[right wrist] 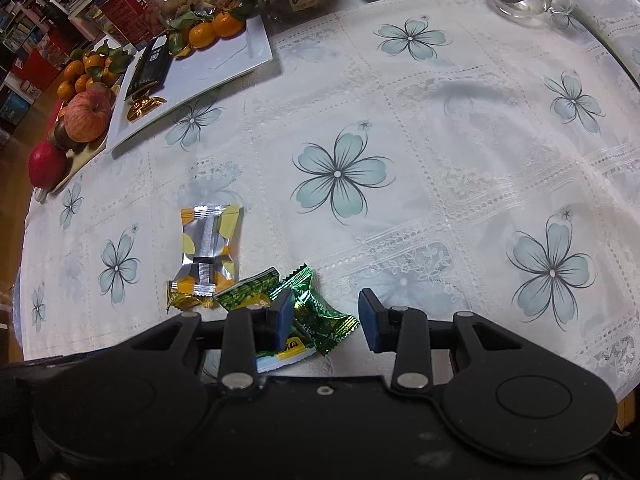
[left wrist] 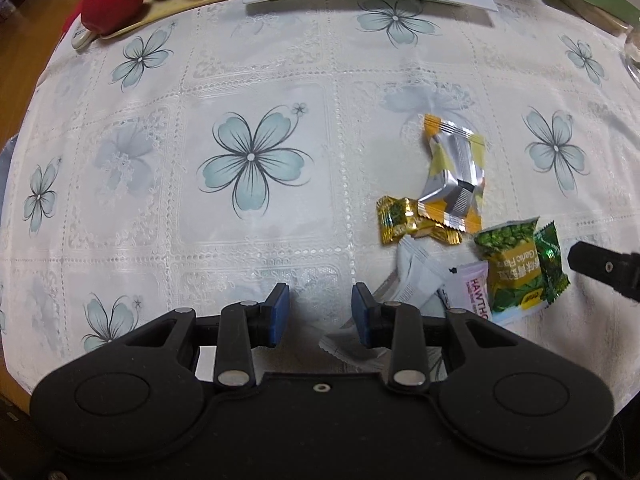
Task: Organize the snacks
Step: 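Grasp the white packet with the left tool while the right grasps the green-foil candy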
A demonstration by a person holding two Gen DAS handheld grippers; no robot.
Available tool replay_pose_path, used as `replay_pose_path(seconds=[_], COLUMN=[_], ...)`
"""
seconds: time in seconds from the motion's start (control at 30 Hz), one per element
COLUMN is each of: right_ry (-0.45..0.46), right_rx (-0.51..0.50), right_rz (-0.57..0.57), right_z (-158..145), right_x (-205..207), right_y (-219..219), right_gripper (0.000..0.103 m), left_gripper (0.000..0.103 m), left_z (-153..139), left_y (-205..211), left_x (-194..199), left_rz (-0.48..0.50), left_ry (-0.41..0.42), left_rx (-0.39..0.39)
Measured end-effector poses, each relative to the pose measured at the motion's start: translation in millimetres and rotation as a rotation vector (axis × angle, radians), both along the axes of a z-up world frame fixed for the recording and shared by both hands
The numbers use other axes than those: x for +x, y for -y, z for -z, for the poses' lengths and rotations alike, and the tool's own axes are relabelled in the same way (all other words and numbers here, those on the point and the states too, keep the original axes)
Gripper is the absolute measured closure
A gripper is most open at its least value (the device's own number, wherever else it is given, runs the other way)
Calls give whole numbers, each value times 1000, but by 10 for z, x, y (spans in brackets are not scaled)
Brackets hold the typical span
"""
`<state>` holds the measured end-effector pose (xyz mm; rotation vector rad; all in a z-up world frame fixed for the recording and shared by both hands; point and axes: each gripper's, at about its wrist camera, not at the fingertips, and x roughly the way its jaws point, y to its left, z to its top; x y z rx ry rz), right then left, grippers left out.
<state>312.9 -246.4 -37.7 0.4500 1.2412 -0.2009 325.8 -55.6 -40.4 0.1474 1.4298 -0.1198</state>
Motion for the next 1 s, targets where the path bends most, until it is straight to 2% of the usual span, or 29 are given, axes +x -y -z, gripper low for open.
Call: replay_pose_path(seconds=[0.23, 0.6, 1.0], right_ry=[-19, -30, -66], right_rx=[9, -14, -20], right_rz=[-5, -34, -6], right_z=[62, 152, 210], right_x=[43, 130, 152], right_y=[-33, -186, -121], right_gripper=[64, 64, 65], left_gripper=[60, 60, 60], left_z=[-48, -200, -239], left_y=[-72, -267, -162], left_x=[-145, -129, -166], left_rz=[28, -23, 19], left_ry=[-26, -32, -33], left_rx=[-36, -129, -180])
